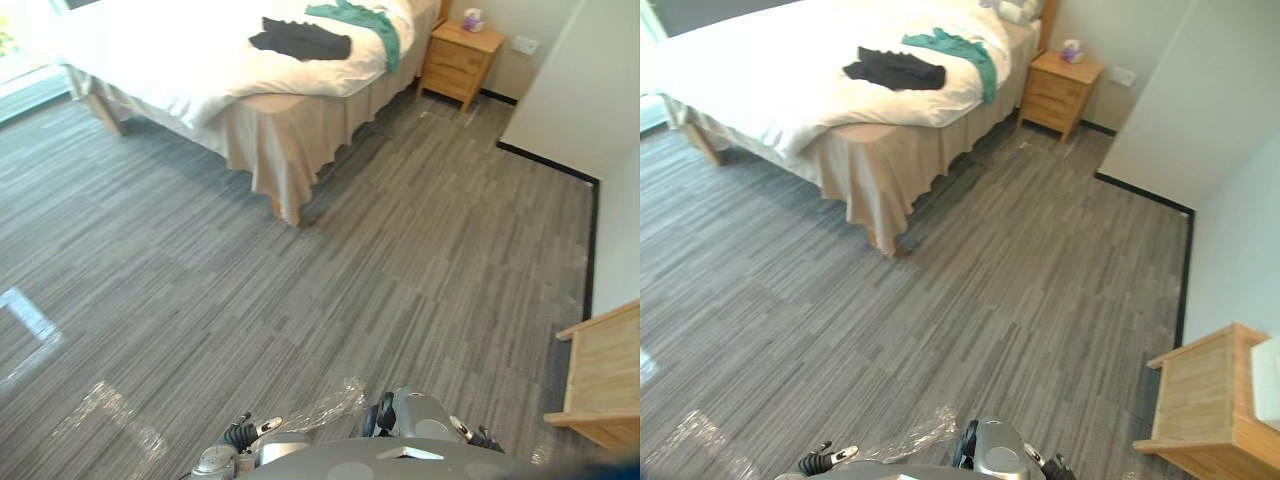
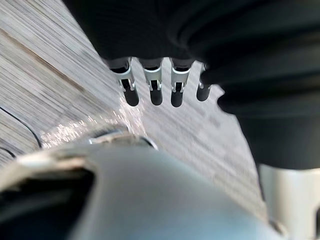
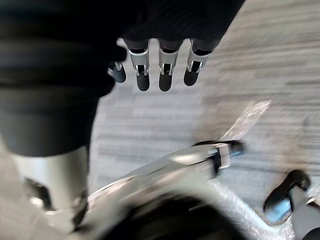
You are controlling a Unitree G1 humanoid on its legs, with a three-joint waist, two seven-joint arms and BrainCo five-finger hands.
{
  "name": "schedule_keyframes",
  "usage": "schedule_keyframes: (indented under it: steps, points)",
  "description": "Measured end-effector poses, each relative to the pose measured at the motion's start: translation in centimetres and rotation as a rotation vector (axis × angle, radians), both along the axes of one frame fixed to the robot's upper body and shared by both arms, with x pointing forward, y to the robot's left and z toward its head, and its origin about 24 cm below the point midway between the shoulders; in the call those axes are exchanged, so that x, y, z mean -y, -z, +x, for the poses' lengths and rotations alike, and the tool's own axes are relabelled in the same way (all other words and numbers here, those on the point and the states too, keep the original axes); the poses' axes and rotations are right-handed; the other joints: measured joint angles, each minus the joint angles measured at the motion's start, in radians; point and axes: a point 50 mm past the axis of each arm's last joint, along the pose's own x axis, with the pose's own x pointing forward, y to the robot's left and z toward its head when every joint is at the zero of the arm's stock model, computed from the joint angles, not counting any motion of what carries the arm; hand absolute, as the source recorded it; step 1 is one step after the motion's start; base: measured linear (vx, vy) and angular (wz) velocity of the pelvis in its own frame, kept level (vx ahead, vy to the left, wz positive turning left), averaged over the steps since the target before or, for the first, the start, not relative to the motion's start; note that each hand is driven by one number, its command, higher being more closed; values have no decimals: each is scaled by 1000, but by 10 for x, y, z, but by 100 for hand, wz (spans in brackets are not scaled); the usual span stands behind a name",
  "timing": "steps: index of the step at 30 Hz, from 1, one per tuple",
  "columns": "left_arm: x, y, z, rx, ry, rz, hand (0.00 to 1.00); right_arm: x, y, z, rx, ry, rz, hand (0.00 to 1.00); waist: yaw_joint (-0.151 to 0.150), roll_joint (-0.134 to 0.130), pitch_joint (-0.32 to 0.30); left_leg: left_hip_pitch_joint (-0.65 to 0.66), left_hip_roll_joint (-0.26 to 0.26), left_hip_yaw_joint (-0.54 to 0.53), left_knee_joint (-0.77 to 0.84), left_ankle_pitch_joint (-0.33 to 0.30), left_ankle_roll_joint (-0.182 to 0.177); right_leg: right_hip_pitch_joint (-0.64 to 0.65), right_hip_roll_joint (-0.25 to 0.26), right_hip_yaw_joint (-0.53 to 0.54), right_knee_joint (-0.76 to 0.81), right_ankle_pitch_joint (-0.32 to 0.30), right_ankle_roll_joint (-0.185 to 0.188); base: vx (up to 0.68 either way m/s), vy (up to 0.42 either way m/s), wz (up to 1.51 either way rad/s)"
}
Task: Tidy the bed and pick cloth on bed and put in laundry
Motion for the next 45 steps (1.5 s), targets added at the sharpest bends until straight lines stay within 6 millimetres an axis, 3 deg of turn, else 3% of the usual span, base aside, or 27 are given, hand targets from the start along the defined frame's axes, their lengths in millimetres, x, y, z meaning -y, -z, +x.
schedule_keyframes:
  steps: [2, 3, 4, 5, 7, 9, 11, 12, 14, 16, 19, 21, 23, 24, 25, 26, 27, 28, 29, 30, 31, 32, 34, 36, 39, 41, 45]
  points:
    - [-1, -1, 3, 1, 16, 2, 0, -3, 1, -3, -13, -27, 11, 0, -5, -4, 19, 31, 33, -2, -4, -14, -27, 3, 0, 6, -208, 106, 9, 368, -351, -3]
    - [-3, -1, 3, -2, 15, 4, 0, -6, 2, -5, -18, -36, 18, 0, 0, -5, 36, 81, 46, 4, -5, -29, -71, 34, -5, -3, -315, 247, -53, 287, -280, -5]
    - [-1, 0, 2, -3, 9, -4, 0, -1, 1, -6, -17, -41, 9, 0, 1, 9, 44, 101, 70, 12, -6, -25, -56, 41, 14, -13, -285, 212, -78, 399, -376, -14]
    - [4, 0, 5, 13, 20, -8, 0, 2, -1, 0, 4, -56, -7, 0, 2, 13, 39, 103, 75, 27, 4, 36, -35, -8, 3, -8, -175, 120, -84, 264, -223, -17]
    - [4, -1, 4, 28, -20, -5, 0, 2, -3, 3, 20, -65, -21, 0, 0, 13, 31, 94, 96, 22, 56, 112, -43, -32, 5, -4, -90, 32, -104, 337, -362, -25]
    - [10, 0, 1, 31, -40, -5, 0, 6, -3, 2, 13, -74, -33, 0, -15, 37, 19, 36, 164, -37, 216, 155, -38, -9, 52, 2, -89, -21, -119, 404, -403, -27]
    - [8, -2, 6, 67, -71, 28, 0, 13, -3, -1, -17, -122, -58, 0, -13, 58, 5, -102, 222, -179, 511, 258, -6, 41, 114, 20, -141, -47, -145, 396, -266, -43]
    - [10, -2, 7, 79, -102, 33, 0, 17, -3, -1, -34, -147, -71, 0, -12, 73, 1, -198, 225, -241, 723, 232, -13, 88, 157, 43, -202, -48, -157, 438, -173, -49]
    - [8, -3, 7, 94, -157, 29, 0, 18, -2, 2, -60, -169, -76, 0, -10, 74, 2, -336, 134, -329, 988, 120, -18, 202, 198, 88, -320, -29, -193, 478, -144, -48]
    - [7, -4, 9, 112, -163, 26, 0, 19, -1, -2, -93, -186, -75, 0, 14, 61, 10, -441, 40, -330, 1046, 40, -8, 292, 208, 129, -399, -15, -210, 392, -78, -65]
    - [10, -7, 17, 169, -183, 9, 0, 21, -1, -1, -103, -194, -93, 0, 61, 42, 25, -539, -38, -233, 824, -47, 21, 394, 198, 170, -459, 10, -170, 373, -20, -76]
    - [8, -9, 21, 191, -208, 13, 0, 17, -1, -1, -90, -182, -105, 0, 67, 23, 31, -551, -68, -148, 585, -37, 47, 447, 165, 173, -476, -11, -130, 451, 58, -57]
    - [8, -9, 20, 200, -236, 15, 0, 15, -3, -12, -74, -163, -137, 0, 61, 24, 31, -552, -59, -33, 370, 44, 84, 489, 136, 164, -486, -41, -80, 566, 178, -29]
    - [9, -9, 18, 197, -253, 11, 0, 12, -6, -25, -62, -162, -170, 0, 58, 32, 26, -550, -25, 94, 261, 108, 114, 523, 119, 143, -493, -68, -37, 481, 221, -13]
    - [10, -8, 17, 193, -255, 9, 0, 12, -7, -27, -50, -158, -188, 0, 57, 40, 20, -551, -7, 147, 234, 121, 130, 535, 118, 131, -492, -80, -19, 498, 255, 1]
    - [9, -8, 13, 188, -267, 13, 0, 10, -9, -35, -46, -166, -207, 0, 56, 39, 12, -541, 15, 239, 241, 192, 239, 562, 101, 99, -480, -108, 5, 547, 275, 16]
    - [3, -9, 12, 190, -280, 30, 0, 8, -9, -35, -43, -173, -210, 0, 55, 19, 3, -535, -12, 265, 255, 158, 240, 574, 73, 80, -464, -123, 21, 563, 279, 21]
    - [-4, -10, 11, 194, -295, 55, 0, 0, -9, -35, -25, -182, -208, 0, 55, -16, -15, -516, -29, 351, 277, 76, 214, 558, 19, 39, -426, -111, 37, 763, 382, 45]
    - [-5, -10, 9, 184, -300, 66, 0, 0, -10, -34, -4, -195, -228, 0, 49, -17, -18, -492, -55, 371, 280, 46, 227, 556, -12, 18, -377, -74, 34, 648, 362, 58]
    - [-5, -9, 8, 177, -311, 68, 0, 4, -11, -35, -6, -188, -240, 0, 48, -18, -23, -485, -85, 344, 273, 39, 238, 549, -32, 19, -329, -62, 40, 764, 479, 100]
    - [-6, -9, 9, 167, -297, 69, 0, 4, -9, -37, -12, -152, -238, 0, 44, -23, -38, -464, -141, 293, 253, 20, 249, 504, -79, 25, -165, -20, 103, 572, 432, 134]
    - [-5, -10, 13, 164, -262, 66, 0, 6, -9, -34, -6, -127, -241, 0, 30, -24, -38, -415, -202, 230, 205, 11, 251, 414, -118, 96, 102, 103, 124, 558, 410, 146]
    - [-2, -10, 16, 164, -237, 54, 0, 11, -10, -29, 20, -100, -249, 0, 3, -13, -32, -311, -259, 130, 143, 11, 250, 290, -121, 187, 446, 115, 125, 528, 283, 175]
    - [3, -7, 13, 144, -215, 38, 0, 12, -12, -26, 45, -104, -251, 0, -20, 12, -30, -213, -275, 46, 90, 11, 246, 195, -110, 212, 567, 90, 135, 463, 134, 170]
    - [3, -8, 20, 170, -241, 17, 0, 2, -12, -16, 97, -137, -233, 0, -16, -8, -30, -101, -298, -99, 6, 5, 228, 16, -104, 237, 488, 15, 111, 410, -17, 154]
    - [7, -8, 21, 185, -274, -30, 0, -1, -12, -13, 109, -140, -239, 0, -17, -12, -29, -40, -281, -210, -8, -14, 187, -25, -73, 236, 220, -16, 75, 466, -177, 147]
    - [17, -7, 24, 225, -349, -82, 0, -7, -12, -3, 128, -187, -252, 0, -14, -12, -31, -7, -247, -357, 4, -73, 145, -51, 1, 324, -168, 72, 10, 420, -256, 124]
